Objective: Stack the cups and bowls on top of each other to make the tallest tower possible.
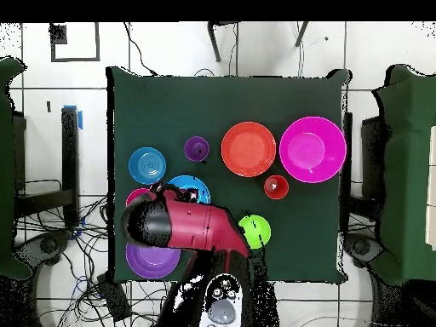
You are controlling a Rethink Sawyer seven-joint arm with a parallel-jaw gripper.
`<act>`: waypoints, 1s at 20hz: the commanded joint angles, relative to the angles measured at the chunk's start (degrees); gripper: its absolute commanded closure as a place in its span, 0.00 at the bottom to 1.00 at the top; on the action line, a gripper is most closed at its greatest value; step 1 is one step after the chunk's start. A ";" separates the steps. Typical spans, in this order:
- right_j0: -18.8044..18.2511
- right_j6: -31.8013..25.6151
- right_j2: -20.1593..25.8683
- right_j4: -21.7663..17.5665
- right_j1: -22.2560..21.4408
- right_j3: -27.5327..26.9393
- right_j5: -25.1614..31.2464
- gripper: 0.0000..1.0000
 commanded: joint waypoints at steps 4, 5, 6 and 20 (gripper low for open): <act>-1.34 8.35 3.39 0.96 8.63 -7.06 -0.85 0.00; -1.00 8.82 2.93 1.13 9.27 -7.65 -0.88 0.00; -0.82 9.34 2.66 1.44 10.07 -8.28 -0.94 0.00; 4.50 13.88 -1.81 5.85 18.44 -20.12 5.13 0.00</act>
